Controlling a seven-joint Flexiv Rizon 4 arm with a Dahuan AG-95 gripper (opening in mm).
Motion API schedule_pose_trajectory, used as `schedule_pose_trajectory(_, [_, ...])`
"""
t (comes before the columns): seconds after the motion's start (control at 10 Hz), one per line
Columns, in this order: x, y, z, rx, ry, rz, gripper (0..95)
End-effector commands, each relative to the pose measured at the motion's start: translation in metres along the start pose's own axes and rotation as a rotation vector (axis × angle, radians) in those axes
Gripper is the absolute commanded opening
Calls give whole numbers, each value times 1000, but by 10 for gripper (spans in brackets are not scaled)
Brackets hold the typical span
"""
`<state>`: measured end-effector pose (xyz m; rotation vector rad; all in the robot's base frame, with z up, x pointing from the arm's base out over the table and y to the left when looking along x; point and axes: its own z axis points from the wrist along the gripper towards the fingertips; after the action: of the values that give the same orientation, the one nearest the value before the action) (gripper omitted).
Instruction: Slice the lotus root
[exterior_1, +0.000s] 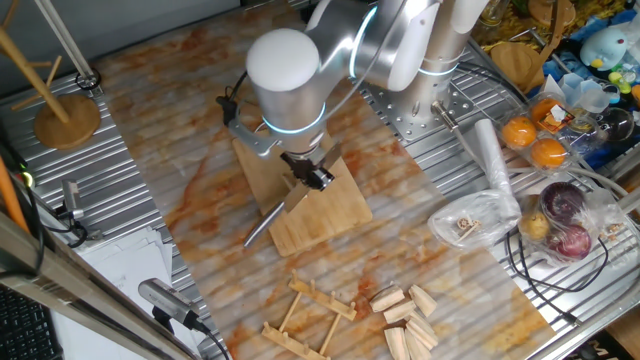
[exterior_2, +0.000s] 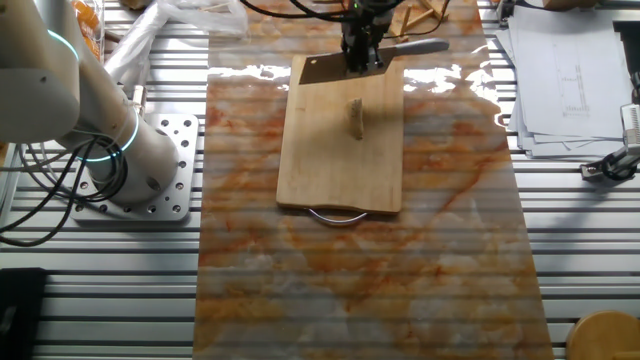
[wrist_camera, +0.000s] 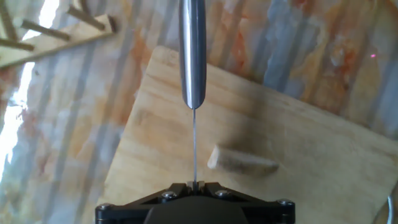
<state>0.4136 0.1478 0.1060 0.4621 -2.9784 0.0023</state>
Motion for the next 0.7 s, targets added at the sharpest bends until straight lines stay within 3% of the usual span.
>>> schedule_pose_trajectory(0.1, [2, 0, -2, -19, -3, 16, 0])
schedule_pose_trajectory(0.4, [2, 0, -2, -21, -33, 150, 0])
schedule_pose_trajectory(0.6, [2, 0, -2, -31, -98, 235, 0])
schedule_pose_trajectory(0.7, [2, 0, -2, -31, -105, 229, 0])
